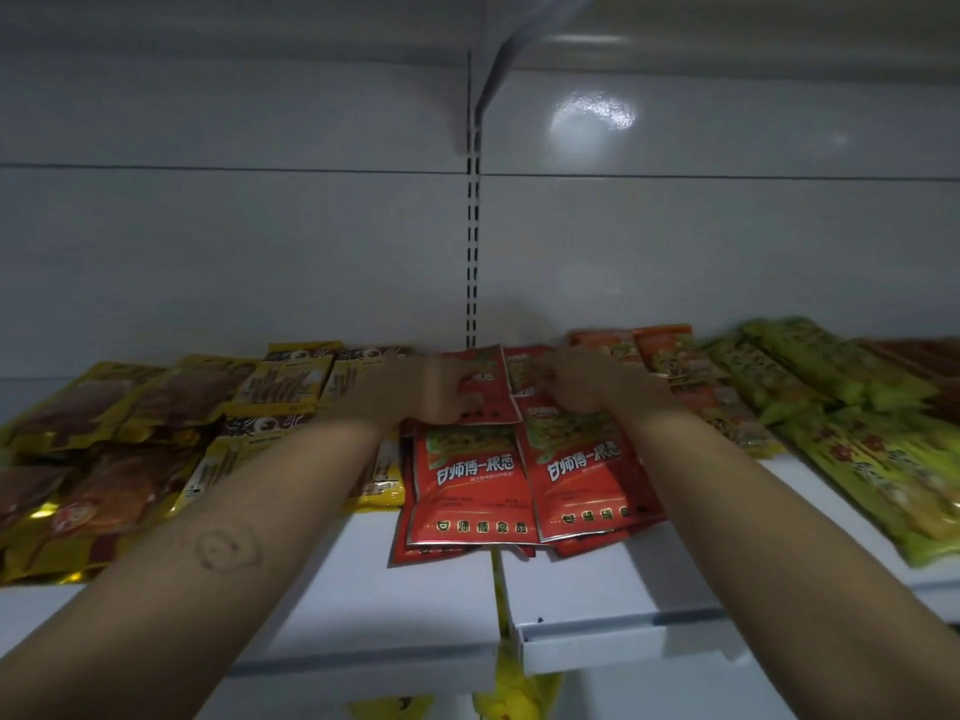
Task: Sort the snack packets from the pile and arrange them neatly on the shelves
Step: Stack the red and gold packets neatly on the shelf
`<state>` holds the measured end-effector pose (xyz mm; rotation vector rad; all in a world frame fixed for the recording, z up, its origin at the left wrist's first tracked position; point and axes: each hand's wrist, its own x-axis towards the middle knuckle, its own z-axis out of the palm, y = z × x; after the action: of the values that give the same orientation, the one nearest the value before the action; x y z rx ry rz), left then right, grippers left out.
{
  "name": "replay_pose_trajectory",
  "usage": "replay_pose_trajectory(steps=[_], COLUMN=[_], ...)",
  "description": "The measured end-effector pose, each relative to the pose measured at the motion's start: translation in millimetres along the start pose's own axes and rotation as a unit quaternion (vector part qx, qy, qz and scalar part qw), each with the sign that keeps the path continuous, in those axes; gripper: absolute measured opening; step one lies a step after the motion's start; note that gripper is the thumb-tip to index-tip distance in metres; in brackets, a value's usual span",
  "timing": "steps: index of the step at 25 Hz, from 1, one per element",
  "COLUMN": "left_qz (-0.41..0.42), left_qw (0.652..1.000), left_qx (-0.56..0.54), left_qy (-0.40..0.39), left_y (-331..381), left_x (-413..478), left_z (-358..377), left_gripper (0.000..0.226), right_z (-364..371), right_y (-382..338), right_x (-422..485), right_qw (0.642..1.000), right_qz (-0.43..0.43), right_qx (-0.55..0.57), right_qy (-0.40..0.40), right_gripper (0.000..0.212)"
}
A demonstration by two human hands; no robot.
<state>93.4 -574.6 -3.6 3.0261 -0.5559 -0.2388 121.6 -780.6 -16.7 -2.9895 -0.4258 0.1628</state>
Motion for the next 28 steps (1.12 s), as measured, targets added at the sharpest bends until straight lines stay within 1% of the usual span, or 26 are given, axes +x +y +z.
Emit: replay_pose_trajectory(steps=[3, 5, 7, 9, 11, 16, 19, 23, 26, 28], left_qz=[-0.006, 0.025, 0.051, 0.050, 0.033, -0.023, -0.030, -0.070, -0.081, -0.066], left_qw=[0.995, 0.990, 0.991, 0.994, 0.995, 0.990, 0.990, 0.987, 0.992, 0.997], left_qx=[0.005, 0.008, 0.027, 0.036, 0.034, 0.073, 0.083, 0.119, 0.079, 0.008], left_qy=[0.101, 0.139, 0.122, 0.095, 0.092, 0.122, 0.106, 0.077, 0.048, 0.031], left_y=[10.4, 22.3, 32.9, 39.1, 43.3, 44.6, 44.8, 44.5, 43.7, 43.8], left_x=[-30.0, -60.2, -86.5, -99.9, -107.2, -120.3, -124.4, -124.1, -126.8, -127.6], left_z=[0.3, 4.3, 15.2, 32.6, 48.0, 56.7, 54.3, 49.9, 54.4, 55.9], left_gripper=[0.055, 0.056, 0.060, 0.061, 0.057, 0.054, 0.055, 0.059, 0.057, 0.061], right_z=[-12.0, -13.3, -1.0, 19.9, 40.6, 56.0, 53.5, 40.9, 40.7, 42.1], right_y=[0.3, -2.9, -11.3, -21.9, -31.2, -31.2, -38.9, -45.1, -43.5, -40.0], right_x=[-43.7, -91.8, -135.9, -152.8, -153.0, -150.4, -152.0, -153.0, -153.5, -155.3], right_qw=[0.992, 0.988, 0.992, 0.995, 0.996, 0.987, 0.985, 0.984, 0.983, 0.979], right_qz=[-0.007, 0.005, 0.015, 0.038, 0.048, 0.086, 0.101, 0.115, 0.113, 0.113], right_qx=[0.071, 0.095, 0.047, 0.026, 0.043, 0.093, 0.118, 0.124, 0.138, 0.160], right_qy=[0.108, 0.125, 0.117, 0.085, 0.063, 0.103, 0.079, 0.059, 0.041, 0.048], right_gripper=[0.048, 0.051, 0.054, 0.054, 0.054, 0.056, 0.055, 0.057, 0.057, 0.055])
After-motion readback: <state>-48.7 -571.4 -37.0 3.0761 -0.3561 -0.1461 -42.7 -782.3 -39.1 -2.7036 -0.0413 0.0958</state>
